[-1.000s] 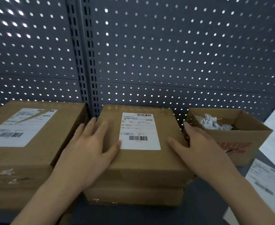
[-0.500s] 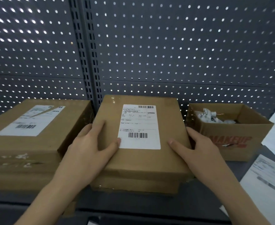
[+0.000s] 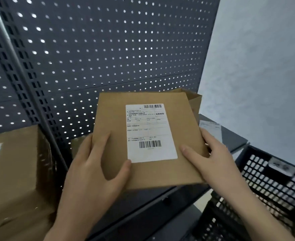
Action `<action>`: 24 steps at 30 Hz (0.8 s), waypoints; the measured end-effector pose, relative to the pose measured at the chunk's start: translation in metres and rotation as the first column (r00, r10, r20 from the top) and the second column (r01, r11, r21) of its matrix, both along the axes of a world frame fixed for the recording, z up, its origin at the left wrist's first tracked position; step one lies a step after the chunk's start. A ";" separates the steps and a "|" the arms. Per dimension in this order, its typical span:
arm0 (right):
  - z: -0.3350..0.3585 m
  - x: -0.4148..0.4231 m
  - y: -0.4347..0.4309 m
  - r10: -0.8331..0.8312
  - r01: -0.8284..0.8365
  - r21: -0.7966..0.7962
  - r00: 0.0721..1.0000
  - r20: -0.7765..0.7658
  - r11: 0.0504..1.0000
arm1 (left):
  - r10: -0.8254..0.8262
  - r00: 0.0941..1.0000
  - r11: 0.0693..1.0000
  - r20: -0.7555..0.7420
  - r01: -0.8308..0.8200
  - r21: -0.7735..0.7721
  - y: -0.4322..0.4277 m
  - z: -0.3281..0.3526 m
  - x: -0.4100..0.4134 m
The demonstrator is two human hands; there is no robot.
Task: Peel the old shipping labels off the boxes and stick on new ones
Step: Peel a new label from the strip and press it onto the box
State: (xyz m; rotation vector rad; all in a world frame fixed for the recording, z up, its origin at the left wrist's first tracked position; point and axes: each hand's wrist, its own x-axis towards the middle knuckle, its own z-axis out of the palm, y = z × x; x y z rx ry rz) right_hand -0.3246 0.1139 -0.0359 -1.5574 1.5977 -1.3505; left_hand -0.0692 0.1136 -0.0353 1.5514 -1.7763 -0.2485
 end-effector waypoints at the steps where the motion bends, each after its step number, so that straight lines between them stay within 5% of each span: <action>1: -0.001 -0.004 0.012 -0.047 0.047 -0.002 0.999 0.011 0.999 | -0.042 0.999 0.999 -0.010 0.042 0.001 0.001 -0.001 -0.005; 15: -0.035 -0.128 0.161 -0.574 0.577 0.013 0.811 0.112 0.817 | -0.550 0.833 0.835 -0.059 0.550 -0.018 0.014 -0.024 -0.181; 24: -0.097 -0.248 0.204 -0.717 0.704 0.133 0.684 0.135 0.697 | -0.705 0.709 0.703 -0.025 0.703 0.106 0.021 -0.076 -0.332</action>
